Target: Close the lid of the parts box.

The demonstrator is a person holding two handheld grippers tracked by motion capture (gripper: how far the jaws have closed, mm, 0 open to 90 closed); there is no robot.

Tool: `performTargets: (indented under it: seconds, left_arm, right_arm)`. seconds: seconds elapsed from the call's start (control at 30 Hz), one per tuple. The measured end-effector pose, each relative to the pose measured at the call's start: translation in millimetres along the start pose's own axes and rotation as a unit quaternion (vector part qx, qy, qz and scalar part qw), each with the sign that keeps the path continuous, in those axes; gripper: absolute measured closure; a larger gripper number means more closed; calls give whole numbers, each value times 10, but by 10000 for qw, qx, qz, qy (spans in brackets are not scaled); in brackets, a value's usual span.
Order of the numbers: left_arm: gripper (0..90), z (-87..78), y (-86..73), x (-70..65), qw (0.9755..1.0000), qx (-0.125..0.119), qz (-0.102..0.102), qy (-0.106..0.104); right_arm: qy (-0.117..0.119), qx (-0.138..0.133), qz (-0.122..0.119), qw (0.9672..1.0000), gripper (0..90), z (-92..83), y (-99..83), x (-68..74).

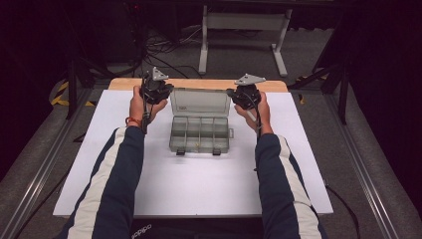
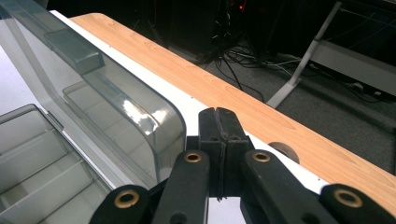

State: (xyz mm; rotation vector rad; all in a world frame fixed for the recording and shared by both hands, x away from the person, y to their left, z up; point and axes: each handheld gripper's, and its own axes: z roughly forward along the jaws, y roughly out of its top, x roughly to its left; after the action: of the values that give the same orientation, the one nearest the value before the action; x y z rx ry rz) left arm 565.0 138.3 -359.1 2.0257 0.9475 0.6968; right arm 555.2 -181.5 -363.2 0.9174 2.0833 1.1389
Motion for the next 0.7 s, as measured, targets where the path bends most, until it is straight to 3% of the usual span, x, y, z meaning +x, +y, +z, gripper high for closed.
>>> performTargets:
  seconds: [0.3,0.7]
  left_arm:
    - [863,-59,-68,-65,9998,-56,206,11]
    - [853,-121,-71,-68,9998,-75,172,36]
  right_arm:
    - [-94,25,132,9999,900,-2,2,21]
    - [-171,110,125,9997,900,-28,33,76]
